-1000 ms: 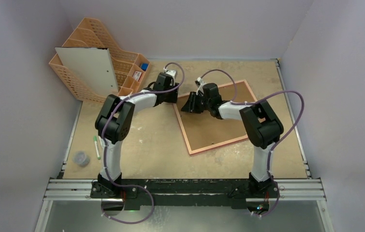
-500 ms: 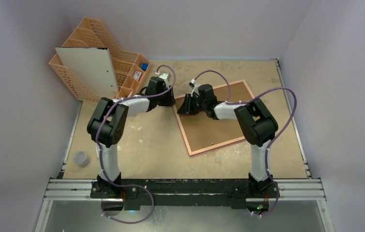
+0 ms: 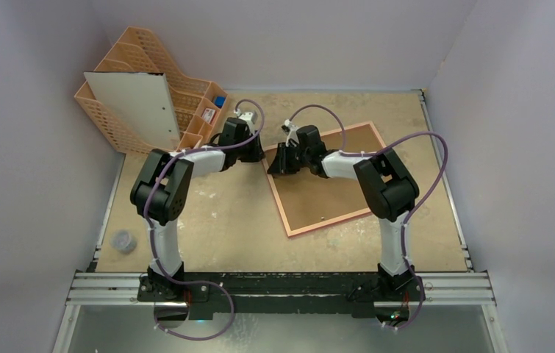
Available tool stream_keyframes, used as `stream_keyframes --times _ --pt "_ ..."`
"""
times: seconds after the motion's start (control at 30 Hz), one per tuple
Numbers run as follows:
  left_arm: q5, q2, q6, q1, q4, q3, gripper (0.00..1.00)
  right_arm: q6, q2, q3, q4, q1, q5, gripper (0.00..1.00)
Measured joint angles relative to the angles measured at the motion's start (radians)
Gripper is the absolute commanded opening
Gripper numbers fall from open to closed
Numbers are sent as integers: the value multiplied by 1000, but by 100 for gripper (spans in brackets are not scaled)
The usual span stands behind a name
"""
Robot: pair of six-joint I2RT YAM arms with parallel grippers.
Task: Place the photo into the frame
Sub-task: Install the photo frame at the center of the board.
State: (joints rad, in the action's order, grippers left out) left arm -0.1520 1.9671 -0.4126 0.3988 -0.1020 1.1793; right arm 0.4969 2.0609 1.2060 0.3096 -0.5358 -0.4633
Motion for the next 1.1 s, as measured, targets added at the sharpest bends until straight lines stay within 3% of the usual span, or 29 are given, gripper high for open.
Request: stream_keyframes --times 1.1 --pt "39 26 -16 1 39 46 24 -61 -79 -82 -29 -5 34 29"
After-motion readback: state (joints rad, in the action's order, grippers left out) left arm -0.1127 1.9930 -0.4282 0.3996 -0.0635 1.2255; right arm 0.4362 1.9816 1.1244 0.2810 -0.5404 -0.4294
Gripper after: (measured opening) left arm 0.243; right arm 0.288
